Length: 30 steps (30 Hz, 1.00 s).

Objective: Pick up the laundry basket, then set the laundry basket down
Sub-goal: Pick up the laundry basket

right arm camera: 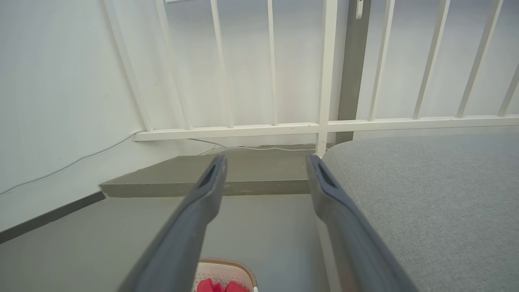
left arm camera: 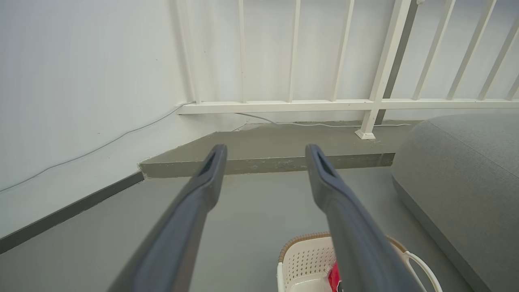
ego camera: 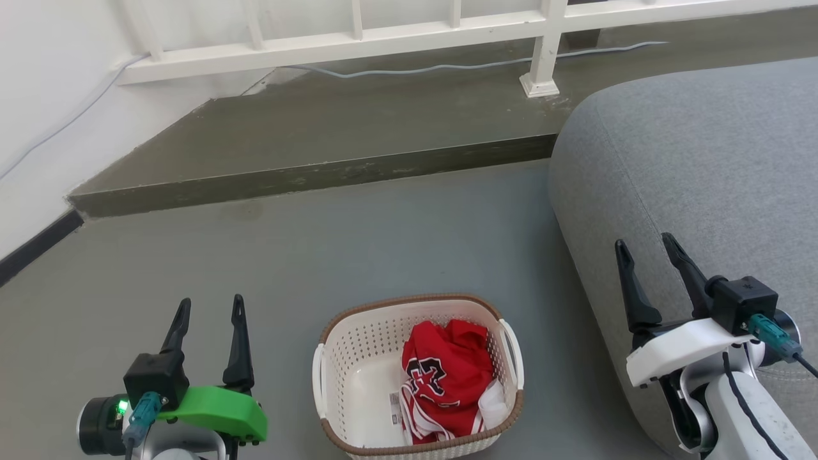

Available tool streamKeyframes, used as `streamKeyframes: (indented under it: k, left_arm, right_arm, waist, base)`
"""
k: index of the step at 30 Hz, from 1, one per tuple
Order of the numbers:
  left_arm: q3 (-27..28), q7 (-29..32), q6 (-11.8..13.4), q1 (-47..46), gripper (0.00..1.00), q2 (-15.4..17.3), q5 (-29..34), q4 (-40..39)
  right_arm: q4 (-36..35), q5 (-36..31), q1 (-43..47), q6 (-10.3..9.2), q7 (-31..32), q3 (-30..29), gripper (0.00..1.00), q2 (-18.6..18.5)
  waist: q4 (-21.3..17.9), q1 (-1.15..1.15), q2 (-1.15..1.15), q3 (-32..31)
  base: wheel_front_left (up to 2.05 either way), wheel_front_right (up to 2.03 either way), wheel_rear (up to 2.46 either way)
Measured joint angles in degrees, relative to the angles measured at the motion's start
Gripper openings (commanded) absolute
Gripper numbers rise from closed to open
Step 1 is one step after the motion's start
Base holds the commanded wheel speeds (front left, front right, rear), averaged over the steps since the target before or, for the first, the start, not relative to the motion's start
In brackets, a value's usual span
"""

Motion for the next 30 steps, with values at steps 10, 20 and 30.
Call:
streamKeyframes:
  k: [10, 20, 30]
  left_arm:
    - [-0.3, 0.0, -0.1, -0.1, 1.00, -0.2, 0.0, -1.3]
    - [-0.7, 0.0, -0.1, -2.5, 1.00, -0.6, 0.0, -2.1]
    - [-1.3, 0.0, -0.1, -6.5, 1.00, -1.0, 0.2, -2.0]
  right_arm:
    - [-0.2, -0.1, 0.1, 0.51, 0.0, -0.9, 1.00, 0.1]
    - [-0.4, -0.2, -1.2, 1.15, 0.0, -1.9, 1.00, -0.1]
    - [-0.4, -0.3, -5.7, 1.68, 0.0, -3.1, 1.00, -0.5]
  waist:
    - [0.1, 0.00, 0.00, 3.2]
    - [0.3, 0.00, 0.00, 9.4]
    - [0.6, 0.00, 0.00, 16.6]
  base:
    - [0.00, 0.00, 0.00]
    - [0.00, 0.00, 0.00]
    - [0.00, 0.00, 0.00]
